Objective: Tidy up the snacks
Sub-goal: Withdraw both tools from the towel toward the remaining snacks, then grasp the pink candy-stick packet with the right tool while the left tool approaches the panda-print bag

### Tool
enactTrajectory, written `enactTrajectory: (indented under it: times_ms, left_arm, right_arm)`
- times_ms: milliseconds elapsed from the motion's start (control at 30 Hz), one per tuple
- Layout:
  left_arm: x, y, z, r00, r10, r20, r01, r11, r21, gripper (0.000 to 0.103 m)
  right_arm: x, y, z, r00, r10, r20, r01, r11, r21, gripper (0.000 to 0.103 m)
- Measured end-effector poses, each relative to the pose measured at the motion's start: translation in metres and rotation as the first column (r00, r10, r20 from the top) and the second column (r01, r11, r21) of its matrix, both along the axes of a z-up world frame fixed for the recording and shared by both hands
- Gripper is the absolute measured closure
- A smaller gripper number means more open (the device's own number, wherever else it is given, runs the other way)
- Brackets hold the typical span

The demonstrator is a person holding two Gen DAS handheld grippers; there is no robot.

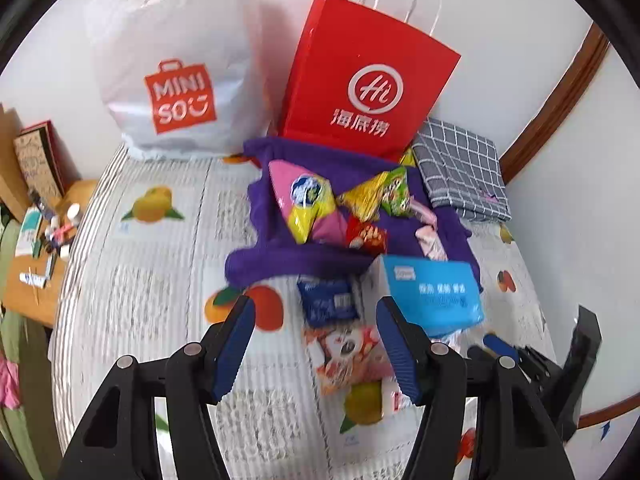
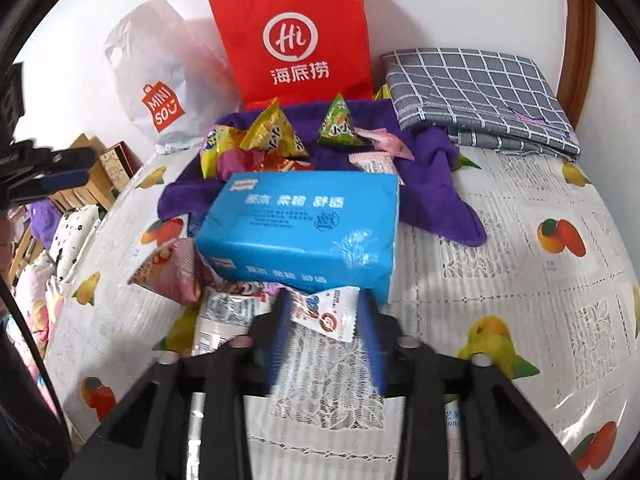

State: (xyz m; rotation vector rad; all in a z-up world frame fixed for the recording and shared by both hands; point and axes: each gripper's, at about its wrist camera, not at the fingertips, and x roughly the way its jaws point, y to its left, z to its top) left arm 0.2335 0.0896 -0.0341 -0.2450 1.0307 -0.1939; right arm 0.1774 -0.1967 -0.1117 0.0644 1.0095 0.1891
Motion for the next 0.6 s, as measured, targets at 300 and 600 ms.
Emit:
enactTrajectory:
  times_ms: [300,600]
  left_arm:
    - [-0.032,0.003,-0.026,1.0,-0.012,0.012,0.012,0.999,-0.042,0.043]
    - [-0.041,-0.007,-0.04,0.999,-0.054,0.003,0.054,0.997,-0.058,0.043]
  right_arm:
    - [0.011,-0.017,-0.031,0.998,-0.051,-0.048,0.055,0.995,0.081,0.059]
    - [0.017,-0.013,-0.046,0.995,-0.052,-0.085,0.067,0.982,0.176,0.069]
